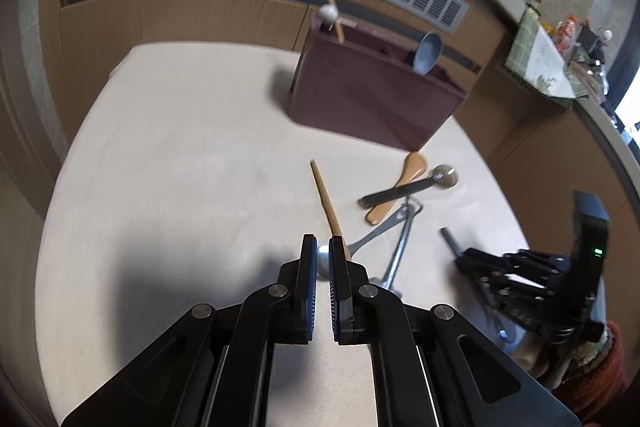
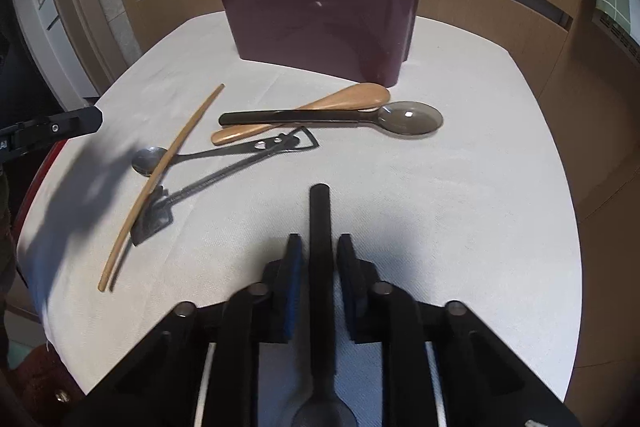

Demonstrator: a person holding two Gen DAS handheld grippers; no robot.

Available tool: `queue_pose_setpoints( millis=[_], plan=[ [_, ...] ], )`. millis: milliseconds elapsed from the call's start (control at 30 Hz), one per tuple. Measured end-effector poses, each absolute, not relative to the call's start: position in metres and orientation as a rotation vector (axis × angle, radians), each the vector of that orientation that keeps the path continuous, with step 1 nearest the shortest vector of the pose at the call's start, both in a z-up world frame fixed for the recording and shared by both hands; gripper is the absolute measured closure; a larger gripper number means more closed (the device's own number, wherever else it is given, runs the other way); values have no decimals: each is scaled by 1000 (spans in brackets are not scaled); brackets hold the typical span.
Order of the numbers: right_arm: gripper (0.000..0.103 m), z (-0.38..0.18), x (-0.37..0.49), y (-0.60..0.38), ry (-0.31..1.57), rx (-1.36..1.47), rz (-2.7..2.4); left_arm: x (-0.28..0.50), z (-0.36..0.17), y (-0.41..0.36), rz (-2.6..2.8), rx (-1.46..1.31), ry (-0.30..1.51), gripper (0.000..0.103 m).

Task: Organize utensils
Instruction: 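Lift the chopstick with the left gripper while the right gripper lifts the black-handled spoon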

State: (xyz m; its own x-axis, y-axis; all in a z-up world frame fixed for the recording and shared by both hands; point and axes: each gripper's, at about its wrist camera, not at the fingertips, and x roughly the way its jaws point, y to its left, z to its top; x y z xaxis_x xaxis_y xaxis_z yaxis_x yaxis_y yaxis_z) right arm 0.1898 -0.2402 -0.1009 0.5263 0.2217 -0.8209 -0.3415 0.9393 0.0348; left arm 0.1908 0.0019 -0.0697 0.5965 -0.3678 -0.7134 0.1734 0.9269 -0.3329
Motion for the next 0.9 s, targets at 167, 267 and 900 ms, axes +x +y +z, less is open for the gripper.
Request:
queue_pose_setpoints(
  millis=[167,267,900],
  plan=[
    [92,-95,173,-266,929,-88,298,201,-83,-6,-352,-271,930,95],
    [92,-89,168,-286,915,-15,276,213,-89,-14,-338,-280,956,94],
    [92,-71,159,-296,807,33,228,251,-102,-67,-190,8,978,96]
  ],
)
